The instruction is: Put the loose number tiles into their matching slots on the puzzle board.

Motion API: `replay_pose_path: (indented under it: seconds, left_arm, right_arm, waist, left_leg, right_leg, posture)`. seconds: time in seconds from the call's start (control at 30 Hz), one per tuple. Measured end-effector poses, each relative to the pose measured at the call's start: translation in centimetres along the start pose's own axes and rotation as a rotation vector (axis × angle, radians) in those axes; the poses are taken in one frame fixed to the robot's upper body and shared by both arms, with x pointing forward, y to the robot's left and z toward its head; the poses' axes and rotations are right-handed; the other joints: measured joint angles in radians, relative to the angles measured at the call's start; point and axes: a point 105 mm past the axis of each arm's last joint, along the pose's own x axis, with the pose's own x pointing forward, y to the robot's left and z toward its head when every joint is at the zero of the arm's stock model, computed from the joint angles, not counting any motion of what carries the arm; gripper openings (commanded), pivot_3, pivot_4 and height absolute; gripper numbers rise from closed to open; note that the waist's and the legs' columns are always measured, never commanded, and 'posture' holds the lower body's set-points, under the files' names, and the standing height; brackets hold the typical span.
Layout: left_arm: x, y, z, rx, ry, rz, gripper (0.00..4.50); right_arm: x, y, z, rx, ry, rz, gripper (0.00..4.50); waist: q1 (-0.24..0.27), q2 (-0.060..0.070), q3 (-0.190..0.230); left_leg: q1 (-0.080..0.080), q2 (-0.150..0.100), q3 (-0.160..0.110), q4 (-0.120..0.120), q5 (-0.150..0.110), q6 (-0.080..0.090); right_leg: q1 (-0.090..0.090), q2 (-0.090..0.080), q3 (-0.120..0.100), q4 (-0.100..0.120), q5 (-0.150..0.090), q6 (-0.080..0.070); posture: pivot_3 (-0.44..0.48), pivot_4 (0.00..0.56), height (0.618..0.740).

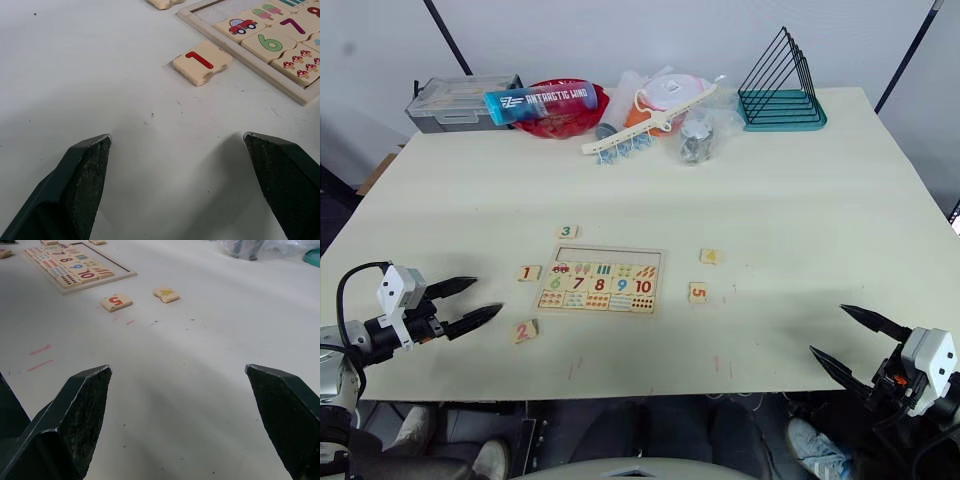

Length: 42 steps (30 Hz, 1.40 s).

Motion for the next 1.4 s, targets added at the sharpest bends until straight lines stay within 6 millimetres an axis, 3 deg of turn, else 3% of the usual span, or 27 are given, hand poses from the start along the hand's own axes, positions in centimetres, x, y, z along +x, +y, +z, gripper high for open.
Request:
replay_pose_path:
  seconds: [0.47, 1.0, 1.4]
  left_arm:
    - [-0.1, -0.1, 0.1, -0.001, -0.015, -0.030, 4.49]
    - [1.0, 0.0, 3.5, 0.127, -0.090, -0.235, 4.49]
    - [4.2, 0.2, 4.5, 0.301, 0.056, -0.389, 4.49]
  right_arm:
    - [1.2, 0.5, 0.6, -0.003, -0.025, 0.026, 4.50]
    - [2.2, 1.0, 1.8, -0.015, -0.052, 0.046, 4.50]
    - [4.2, 1.6, 4.1, -0.045, -0.088, 0.167, 4.50]
  waist:
    - [0.002, 0.000, 0.000]
    - [0.002, -0.001, 0.000]
    - [0.001, -0.002, 0.001]
  left_leg:
    - [0.000, 0.000, 0.000, 0.000, 0.000, 0.000]
    - [-0.001, -0.002, 0.000, 0.000, 0.000, 0.000]
    - [-0.002, -0.003, 0.000, 0.001, 0.000, 0.000]
  right_leg:
    - [0.000, 0.000, 0.000, 0.000, 0.000, 0.000]
    - [0.000, 0.001, -0.001, 0.000, 0.000, 0.000]
    - [0.000, 0.001, -0.002, 0.001, 0.000, 0.000]
  posture:
    - [0.000, 0.150, 0.740]
    - [0.000, 0.150, 0.740]
    - [0.000, 0.150, 0.740]
